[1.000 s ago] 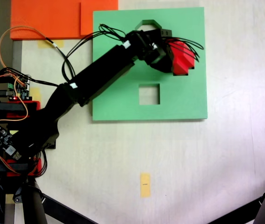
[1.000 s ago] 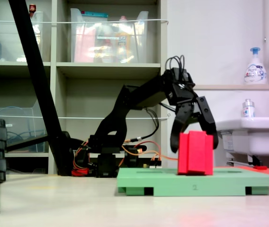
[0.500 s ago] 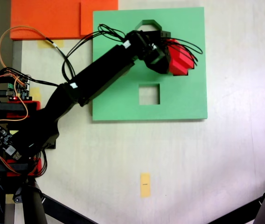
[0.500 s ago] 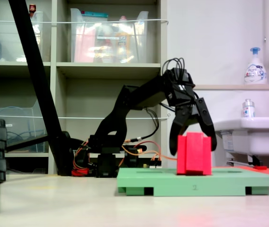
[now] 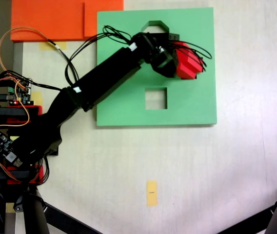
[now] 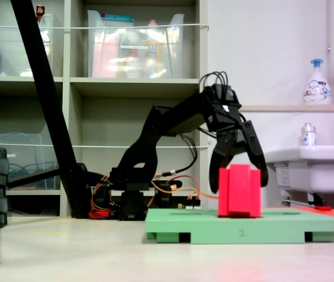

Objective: Put the cross columnar block into the corresponding hole

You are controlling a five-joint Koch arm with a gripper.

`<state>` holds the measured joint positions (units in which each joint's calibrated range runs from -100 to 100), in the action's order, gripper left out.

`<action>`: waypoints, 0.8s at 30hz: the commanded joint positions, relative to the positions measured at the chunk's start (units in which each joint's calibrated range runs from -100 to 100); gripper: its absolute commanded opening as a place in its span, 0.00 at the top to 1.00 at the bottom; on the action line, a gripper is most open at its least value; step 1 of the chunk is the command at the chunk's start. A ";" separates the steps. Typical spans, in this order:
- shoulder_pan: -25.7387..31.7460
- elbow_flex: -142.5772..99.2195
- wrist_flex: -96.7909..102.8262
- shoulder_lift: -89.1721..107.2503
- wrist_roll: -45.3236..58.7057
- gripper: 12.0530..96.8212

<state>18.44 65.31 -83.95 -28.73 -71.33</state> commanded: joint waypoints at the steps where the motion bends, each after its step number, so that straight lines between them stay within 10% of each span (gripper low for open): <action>1: -0.54 3.08 -1.71 4.29 -1.71 0.69; 24: -2.20 4.38 5.13 -1.30 -0.24 0.69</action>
<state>17.36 66.88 -81.69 -30.23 -71.82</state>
